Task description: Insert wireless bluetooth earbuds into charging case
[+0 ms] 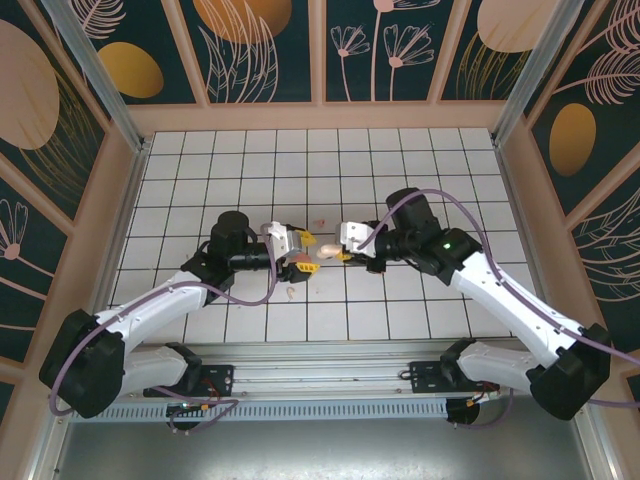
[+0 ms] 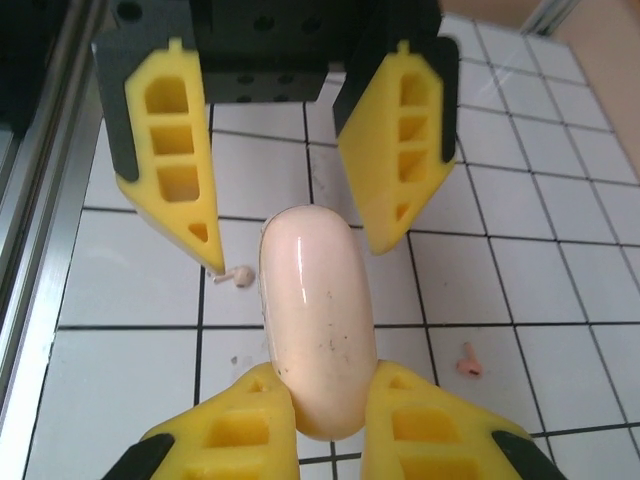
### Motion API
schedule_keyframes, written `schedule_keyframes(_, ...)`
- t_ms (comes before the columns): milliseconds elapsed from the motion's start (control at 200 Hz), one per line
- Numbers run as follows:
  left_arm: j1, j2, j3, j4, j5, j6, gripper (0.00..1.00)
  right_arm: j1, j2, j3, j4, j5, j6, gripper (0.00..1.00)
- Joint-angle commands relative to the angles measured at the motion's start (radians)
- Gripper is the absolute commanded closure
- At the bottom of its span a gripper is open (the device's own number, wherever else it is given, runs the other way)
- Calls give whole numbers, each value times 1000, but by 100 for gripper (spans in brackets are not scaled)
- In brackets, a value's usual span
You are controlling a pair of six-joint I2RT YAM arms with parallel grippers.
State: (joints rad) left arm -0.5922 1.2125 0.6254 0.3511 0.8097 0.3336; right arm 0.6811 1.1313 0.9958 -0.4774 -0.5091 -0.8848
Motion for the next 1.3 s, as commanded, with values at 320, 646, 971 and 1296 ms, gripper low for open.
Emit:
schedule_keyframes(320,-16,29,43,-29,46,19,49,34,45,42,-13,5,-14,86)
schedule_keyframes(646,-18,37,45,-9,70,-1,53,41,54,55,0,-16,-13,85)
schedule_keyframes(971,-20,37,43,-2,68,-11,73,46,53,49,14,-29,-5,84)
schedule_keyframes(1296,-21,36,44,-13,62,-2,78,29,26,15,85,-69,49,62)
